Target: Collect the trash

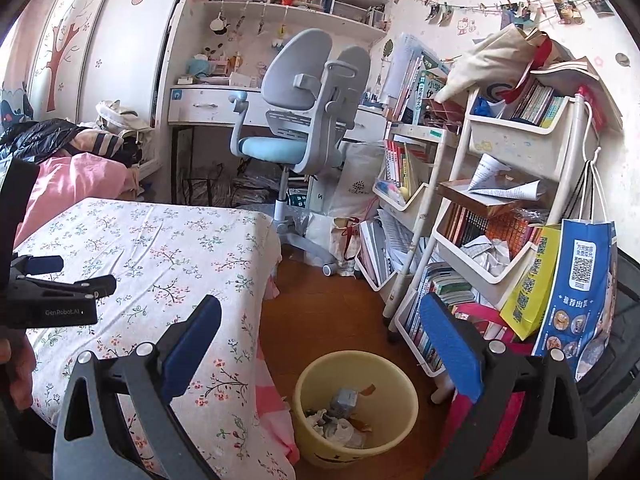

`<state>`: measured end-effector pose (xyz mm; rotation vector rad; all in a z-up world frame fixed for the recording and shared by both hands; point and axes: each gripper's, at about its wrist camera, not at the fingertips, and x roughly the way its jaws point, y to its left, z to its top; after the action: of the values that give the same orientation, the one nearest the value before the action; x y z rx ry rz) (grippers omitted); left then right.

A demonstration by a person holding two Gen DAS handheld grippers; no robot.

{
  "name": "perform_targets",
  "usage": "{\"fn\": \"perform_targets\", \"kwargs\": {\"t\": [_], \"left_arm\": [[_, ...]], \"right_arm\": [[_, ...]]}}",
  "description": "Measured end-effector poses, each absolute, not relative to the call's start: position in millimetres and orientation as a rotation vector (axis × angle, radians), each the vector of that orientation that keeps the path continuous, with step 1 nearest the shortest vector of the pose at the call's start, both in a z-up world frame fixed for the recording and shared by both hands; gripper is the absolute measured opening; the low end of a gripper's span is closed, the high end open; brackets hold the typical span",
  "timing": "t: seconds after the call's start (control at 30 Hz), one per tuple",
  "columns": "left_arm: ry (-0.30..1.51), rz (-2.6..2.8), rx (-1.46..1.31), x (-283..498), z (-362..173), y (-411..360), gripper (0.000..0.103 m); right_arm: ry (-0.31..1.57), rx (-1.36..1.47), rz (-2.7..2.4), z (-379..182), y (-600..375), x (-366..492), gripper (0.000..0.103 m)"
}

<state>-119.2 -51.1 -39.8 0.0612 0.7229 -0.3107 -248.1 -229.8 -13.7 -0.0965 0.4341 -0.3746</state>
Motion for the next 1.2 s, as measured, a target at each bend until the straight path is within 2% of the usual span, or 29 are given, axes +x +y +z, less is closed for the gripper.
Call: {"fn": "perform_targets", "kwargs": {"t": [0.8,0.93,1.1,1.2], "left_arm": [[0.681,-0.430,0.045,-137.1,-33.5,-84.9,0.096],[0.639,-0.355,0.081,-135.0,-28.1,-78.6,0.096],[0.721,-0.271,0.047,-108.5,-25.4,-56.1,0.096],[0.707,-0.230,0.042,-98.9,-18.5,-40.6,0.096]], "right_arm": [[0.510,-0.136,-0.246,-33.3,-204.5,-240.0,0.095],[0.544,-0.145,-0.219,-38.3,-197.0,-232.2,0.095],[0.601,-0.149,-0.173,-43.1,-186.6,-218.7,0.095],[0.626,-0.148,-0.143,-44.8,-180.4,-207.7,0.095]]}}
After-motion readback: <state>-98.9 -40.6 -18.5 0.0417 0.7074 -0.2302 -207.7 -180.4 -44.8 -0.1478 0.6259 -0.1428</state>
